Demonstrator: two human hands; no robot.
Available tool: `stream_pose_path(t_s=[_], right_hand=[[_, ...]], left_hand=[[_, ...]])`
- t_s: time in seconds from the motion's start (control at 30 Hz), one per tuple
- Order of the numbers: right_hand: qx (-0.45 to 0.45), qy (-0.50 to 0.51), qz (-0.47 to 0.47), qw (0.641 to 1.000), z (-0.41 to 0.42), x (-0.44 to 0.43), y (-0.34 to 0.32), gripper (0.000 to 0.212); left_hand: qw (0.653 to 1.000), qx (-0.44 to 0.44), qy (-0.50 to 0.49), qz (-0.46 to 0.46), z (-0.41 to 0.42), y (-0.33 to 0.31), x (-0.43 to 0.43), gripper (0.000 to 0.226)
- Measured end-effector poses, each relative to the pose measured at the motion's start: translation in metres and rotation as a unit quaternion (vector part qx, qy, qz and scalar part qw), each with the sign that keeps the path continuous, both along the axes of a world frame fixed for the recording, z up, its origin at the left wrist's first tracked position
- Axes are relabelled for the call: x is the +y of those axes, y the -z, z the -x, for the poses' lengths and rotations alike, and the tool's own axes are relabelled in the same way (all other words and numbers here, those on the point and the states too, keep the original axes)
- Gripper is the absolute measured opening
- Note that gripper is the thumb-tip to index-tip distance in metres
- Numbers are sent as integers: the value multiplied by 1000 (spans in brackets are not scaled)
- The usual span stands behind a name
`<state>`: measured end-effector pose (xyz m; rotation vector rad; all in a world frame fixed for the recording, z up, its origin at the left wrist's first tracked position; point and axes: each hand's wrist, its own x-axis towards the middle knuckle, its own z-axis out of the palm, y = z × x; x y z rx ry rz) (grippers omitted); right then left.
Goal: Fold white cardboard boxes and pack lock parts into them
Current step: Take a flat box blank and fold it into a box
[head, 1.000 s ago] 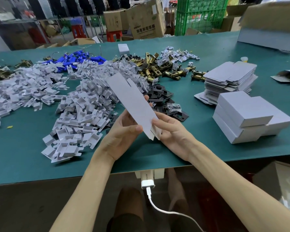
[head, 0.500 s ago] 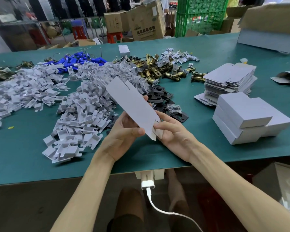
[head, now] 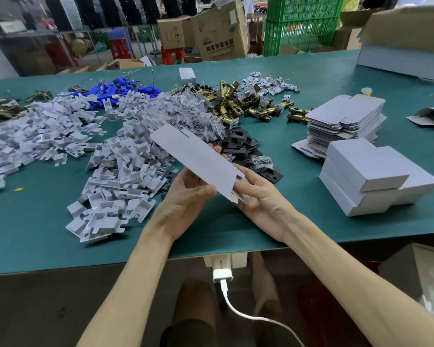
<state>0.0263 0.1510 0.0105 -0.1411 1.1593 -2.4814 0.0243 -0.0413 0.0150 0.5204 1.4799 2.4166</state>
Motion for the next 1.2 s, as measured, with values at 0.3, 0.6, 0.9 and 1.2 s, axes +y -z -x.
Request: stream_pose_path(t_s=[0.3, 0.6, 0.9, 1.2], right_hand=[[47, 0, -53, 997, 2, -4, 7, 46], [97, 18, -177, 979, 0, -10, 4, 56], [108, 75, -303, 944, 12, -7, 0, 54], [134, 112, -312, 934, 5, -5, 9, 34]], left_hand=[[992, -40, -118, 0, 5, 6, 2, 50], [979, -124, -162, -13, 9, 6, 5, 56], [979, -87, -177, 49, 11, 14, 11, 36], [964, -106, -223, 93, 12, 17, 14, 35]])
